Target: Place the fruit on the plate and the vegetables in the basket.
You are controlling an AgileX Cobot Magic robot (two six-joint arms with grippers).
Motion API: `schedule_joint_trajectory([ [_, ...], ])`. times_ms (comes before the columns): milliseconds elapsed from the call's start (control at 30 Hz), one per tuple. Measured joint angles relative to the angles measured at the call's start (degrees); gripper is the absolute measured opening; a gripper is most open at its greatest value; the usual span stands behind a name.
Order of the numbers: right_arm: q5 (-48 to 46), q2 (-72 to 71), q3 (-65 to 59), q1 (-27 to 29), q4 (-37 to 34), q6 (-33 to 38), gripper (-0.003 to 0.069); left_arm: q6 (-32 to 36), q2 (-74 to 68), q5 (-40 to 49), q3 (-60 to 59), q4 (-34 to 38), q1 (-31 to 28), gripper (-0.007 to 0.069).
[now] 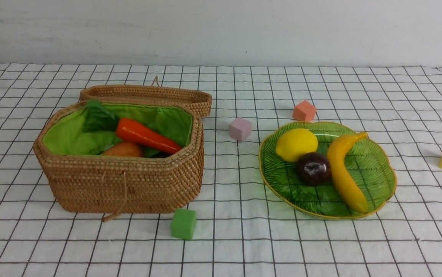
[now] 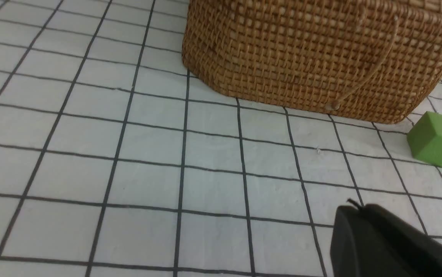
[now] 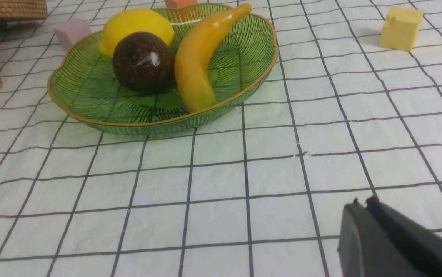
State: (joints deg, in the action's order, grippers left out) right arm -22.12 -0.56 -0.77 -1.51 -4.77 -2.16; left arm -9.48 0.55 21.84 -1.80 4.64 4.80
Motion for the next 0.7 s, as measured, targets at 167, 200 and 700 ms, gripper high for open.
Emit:
schedule_joint_trajectory([
  [167, 0.0, 0.0, 0.0, 0.0, 0.0, 0.0, 0.0027, 0.0, 0.0, -0.1, 0.0, 0.0, 0.0, -0.0013],
  [200, 0.0, 0.0, 0.0, 0.0, 0.0, 0.0, 0.0027, 0.0, 0.0, -0.1, 0.0, 0.0, 0.0, -0.0013],
  [700, 0.0, 0.0, 0.0, 0.0, -0.2, 0.0, 0.003, 0.0, 0.0, -0.1, 0.0, 0.0, 0.0, -0.0013],
])
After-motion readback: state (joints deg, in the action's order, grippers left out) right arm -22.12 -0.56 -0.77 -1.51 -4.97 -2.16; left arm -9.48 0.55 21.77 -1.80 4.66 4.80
